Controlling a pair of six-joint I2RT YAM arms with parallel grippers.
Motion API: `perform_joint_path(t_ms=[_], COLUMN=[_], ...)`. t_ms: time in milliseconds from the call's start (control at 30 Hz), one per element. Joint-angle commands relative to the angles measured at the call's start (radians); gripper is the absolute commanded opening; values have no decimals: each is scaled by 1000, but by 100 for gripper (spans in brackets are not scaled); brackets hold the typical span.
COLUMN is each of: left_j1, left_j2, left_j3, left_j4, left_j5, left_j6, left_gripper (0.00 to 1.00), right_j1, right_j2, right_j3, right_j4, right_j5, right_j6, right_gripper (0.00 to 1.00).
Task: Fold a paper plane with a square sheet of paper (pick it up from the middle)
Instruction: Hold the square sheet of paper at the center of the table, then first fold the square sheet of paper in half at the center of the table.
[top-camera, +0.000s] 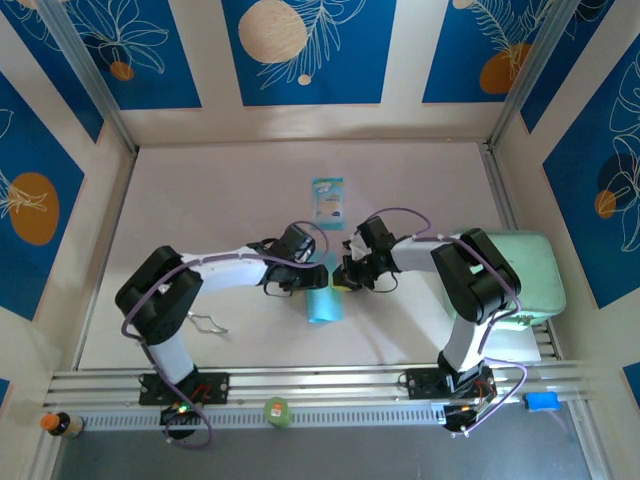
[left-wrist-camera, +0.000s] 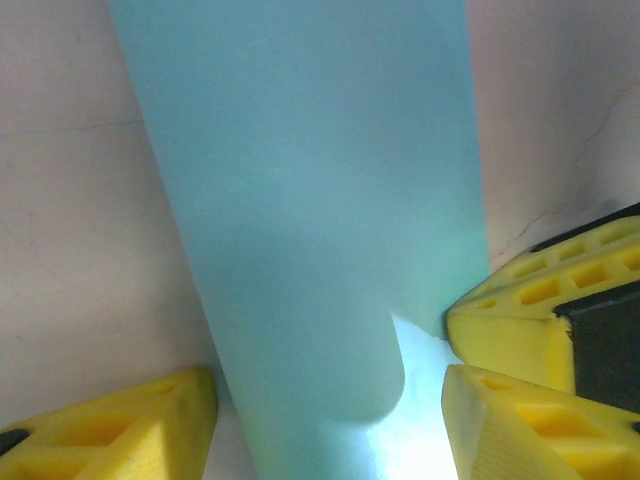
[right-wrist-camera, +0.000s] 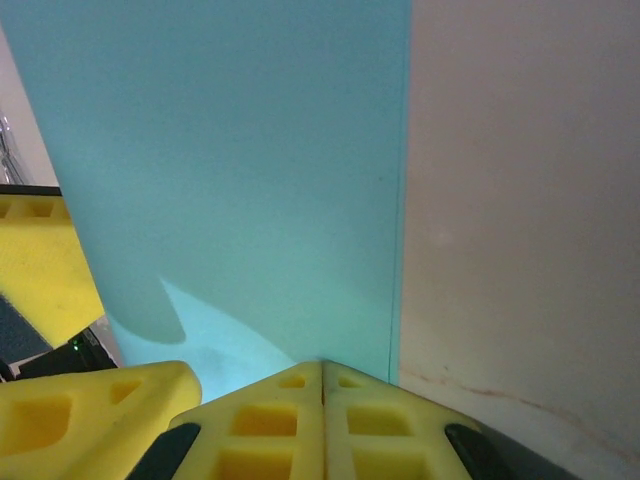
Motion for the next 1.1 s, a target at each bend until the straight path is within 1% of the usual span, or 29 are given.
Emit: perform_joint_path(t_ms=[0,233,467,633,700,833,867,933,1000,1067], left_j1=[6,11,14,15,14,14,14,13,14,14], left_j2=[-32,-30,-41,-43,-40,-31,-30,-29,-18,-10], left_j3=[-29,-77,-108,-113,-109,-104,-104,-99,-77,-58], left_j4=[73,135,195,219,220,193,183,146,84,25], left_j5=[11,35,52,71,80,67,59,34,8,-16], left_j6=[-46,-114,-137,-128,-118,-113,-115,-114,-97,-82], left_gripper=[62,59,49,41,40,37,37,37,37,37], right_j1=[-5,-11,-16,-16,-17,-21,-29,-45,-63,-85], right_j2=[35,27,11,1,-1,-11,-19,-44,-105,-175], right_j3=[6,-11,-30,-35,-35,-37,-40,-27,0,24], right_j4=[-62,-59,-40,-30,-29,1,33,57,21,-54], right_j5=[20,37,34,29,26,-3,-52,-111,-99,-21], right_j6=[-46,-10,21,31,34,47,55,73,75,75], right_gripper=[7,7,7,7,7,9,11,15,19,20])
